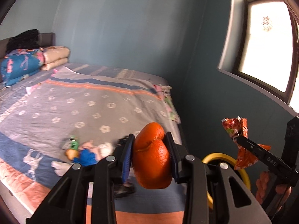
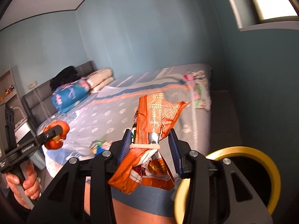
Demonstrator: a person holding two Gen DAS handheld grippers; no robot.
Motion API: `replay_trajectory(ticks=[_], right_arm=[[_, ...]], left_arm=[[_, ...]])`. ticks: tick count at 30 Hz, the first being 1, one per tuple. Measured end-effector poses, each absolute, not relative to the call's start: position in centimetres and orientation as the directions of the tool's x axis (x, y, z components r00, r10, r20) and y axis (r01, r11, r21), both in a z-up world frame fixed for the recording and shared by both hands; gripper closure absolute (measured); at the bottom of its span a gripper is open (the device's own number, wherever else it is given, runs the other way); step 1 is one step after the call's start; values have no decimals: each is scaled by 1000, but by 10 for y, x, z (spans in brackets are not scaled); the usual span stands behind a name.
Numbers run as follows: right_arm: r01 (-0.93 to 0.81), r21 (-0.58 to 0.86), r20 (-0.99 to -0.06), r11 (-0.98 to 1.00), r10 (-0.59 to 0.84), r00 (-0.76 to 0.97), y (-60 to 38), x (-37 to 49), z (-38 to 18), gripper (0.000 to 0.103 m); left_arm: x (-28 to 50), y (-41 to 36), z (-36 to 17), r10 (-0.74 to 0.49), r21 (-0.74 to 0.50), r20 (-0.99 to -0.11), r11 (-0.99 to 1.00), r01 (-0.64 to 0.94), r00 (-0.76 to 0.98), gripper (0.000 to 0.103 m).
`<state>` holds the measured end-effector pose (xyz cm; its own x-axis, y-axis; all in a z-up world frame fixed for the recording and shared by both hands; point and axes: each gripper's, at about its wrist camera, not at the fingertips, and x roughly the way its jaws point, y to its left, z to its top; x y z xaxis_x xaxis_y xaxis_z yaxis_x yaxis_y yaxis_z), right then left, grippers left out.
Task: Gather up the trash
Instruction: 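Carry the orange peel and orange wrapper with both tools over the yellow bin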
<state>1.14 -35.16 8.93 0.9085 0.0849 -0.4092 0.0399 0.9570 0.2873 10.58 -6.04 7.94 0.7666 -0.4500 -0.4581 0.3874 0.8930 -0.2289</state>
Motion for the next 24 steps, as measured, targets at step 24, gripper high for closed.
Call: replay_trajectory(ticks=[24], right_arm=[[331, 363, -504, 871, -115, 856, -490, -16, 25, 63]], left_arm=[[90, -256, 7, -666, -256, -597, 686, 681, 447, 71]])
